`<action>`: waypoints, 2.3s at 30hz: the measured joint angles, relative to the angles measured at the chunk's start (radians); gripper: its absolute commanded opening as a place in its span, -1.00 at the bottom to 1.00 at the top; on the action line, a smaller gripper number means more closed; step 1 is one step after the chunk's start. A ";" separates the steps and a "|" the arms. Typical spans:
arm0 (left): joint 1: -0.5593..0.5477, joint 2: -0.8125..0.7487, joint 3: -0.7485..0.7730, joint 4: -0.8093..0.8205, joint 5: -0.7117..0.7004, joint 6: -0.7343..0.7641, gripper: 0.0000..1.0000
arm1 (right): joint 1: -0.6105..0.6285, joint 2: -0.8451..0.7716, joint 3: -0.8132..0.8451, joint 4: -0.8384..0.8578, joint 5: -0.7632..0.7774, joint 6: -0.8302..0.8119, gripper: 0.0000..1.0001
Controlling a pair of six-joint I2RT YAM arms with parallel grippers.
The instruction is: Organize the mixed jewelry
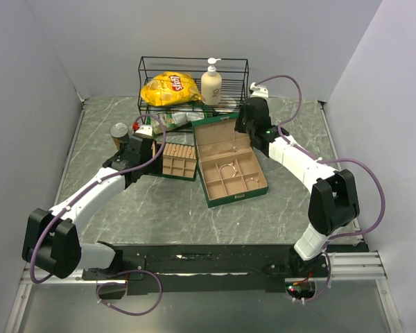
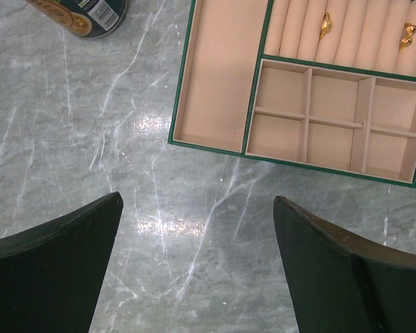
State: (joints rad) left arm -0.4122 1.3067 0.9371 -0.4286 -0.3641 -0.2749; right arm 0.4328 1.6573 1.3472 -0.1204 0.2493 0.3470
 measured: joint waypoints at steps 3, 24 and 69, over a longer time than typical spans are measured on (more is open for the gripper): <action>0.000 0.000 0.000 0.000 0.000 0.000 0.93 | -0.002 -0.002 -0.002 0.000 -0.008 0.000 -1.00; 0.000 0.001 0.000 -0.003 0.000 0.000 0.93 | -0.003 -0.062 -0.029 0.022 -0.047 -0.012 -1.00; 0.000 0.008 0.000 -0.002 0.024 0.000 0.93 | -0.087 -0.295 -0.386 0.000 0.013 0.027 -0.04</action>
State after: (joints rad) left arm -0.4122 1.3151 0.9371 -0.4309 -0.3397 -0.2749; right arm 0.3454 1.3621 0.9615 -0.1204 0.2623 0.3744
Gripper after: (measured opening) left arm 0.963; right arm 0.477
